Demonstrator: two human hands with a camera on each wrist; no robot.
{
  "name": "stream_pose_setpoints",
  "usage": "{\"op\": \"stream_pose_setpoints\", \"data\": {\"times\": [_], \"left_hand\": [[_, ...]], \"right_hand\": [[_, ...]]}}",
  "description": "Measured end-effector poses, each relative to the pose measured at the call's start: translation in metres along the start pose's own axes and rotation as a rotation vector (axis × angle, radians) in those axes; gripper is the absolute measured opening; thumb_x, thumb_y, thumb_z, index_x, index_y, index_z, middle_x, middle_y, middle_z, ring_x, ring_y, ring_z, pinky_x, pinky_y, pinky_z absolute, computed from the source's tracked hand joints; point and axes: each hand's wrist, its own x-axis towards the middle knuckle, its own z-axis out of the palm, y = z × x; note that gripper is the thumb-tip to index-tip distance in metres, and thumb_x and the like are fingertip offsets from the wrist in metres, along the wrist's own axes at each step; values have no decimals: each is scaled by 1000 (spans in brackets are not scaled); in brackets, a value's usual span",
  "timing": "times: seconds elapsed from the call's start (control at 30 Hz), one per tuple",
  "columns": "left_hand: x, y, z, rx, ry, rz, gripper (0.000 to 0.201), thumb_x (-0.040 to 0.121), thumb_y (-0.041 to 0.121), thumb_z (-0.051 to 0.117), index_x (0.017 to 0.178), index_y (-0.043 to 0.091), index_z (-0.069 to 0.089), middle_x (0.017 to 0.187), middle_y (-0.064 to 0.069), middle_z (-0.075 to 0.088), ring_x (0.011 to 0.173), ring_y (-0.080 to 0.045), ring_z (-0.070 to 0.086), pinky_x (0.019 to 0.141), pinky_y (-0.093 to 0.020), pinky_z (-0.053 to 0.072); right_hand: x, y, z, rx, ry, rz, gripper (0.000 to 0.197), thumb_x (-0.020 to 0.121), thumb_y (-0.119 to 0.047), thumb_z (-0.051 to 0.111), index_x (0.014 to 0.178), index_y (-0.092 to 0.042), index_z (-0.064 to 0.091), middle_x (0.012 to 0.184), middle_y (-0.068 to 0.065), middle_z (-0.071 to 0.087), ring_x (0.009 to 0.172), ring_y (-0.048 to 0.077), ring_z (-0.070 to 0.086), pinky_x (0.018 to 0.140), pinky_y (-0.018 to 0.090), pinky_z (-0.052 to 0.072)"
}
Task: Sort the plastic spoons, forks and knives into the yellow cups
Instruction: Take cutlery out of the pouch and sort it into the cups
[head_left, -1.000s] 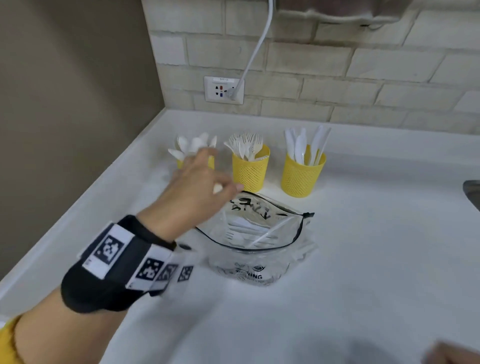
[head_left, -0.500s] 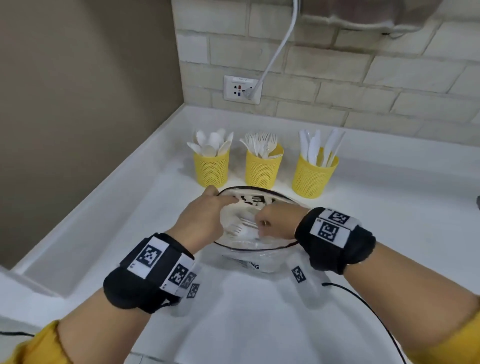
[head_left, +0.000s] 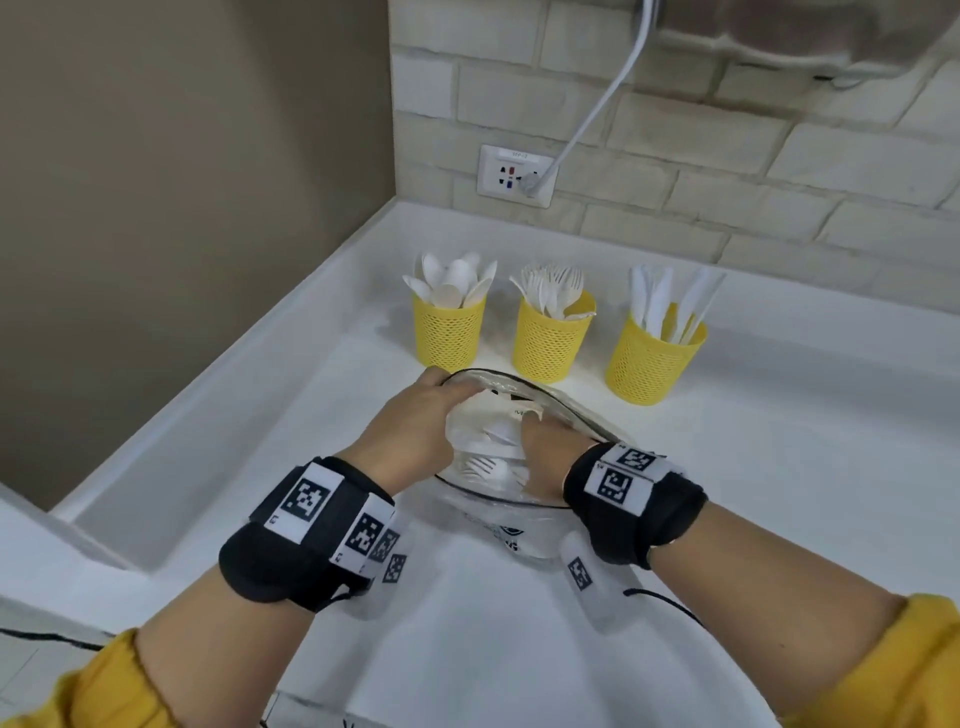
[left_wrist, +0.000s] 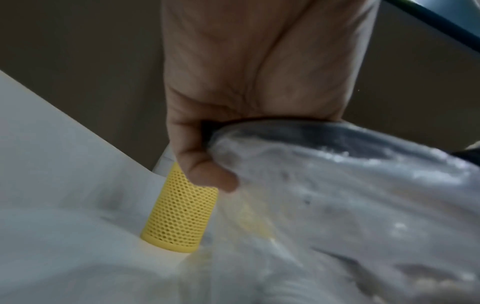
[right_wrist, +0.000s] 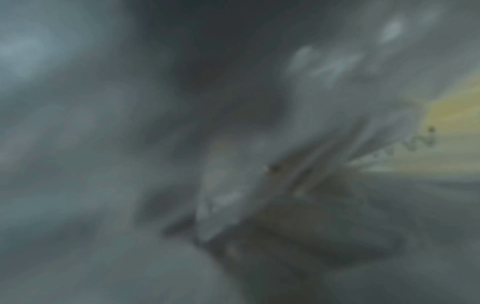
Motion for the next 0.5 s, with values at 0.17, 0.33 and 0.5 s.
{"op": "stream_pose_setpoints", "data": {"times": [0.17,0.33,0.5], "left_hand": [[-3,-7,3,-4,0,-11,78,73,-12,45,139,29,37,107,2,36,99,-22,50,66,-16,32],[-2,-6,-1,-5,37,18,73,75,-11,44,136,28,43,119,-5,44,105,-22,51,71,-17,35],[-4,-13,-10,145,102,-46,57,76,-8,45,117,27,64,116,-4,55,109,-23,52,75,-23,38]], "right_hand": [[-4,10,3,47,-16,-119,66,80,-20,66,132,-8,27,129,15,44,94,26,52,79,31,43],[-5,6,10,98,27,-118,73,81,-23,65,138,-8,22,136,17,42,120,30,47,96,33,40],[-10,5,11,136,76,-138,46,88,-33,55,123,-8,39,114,11,58,97,26,57,71,25,36]]}}
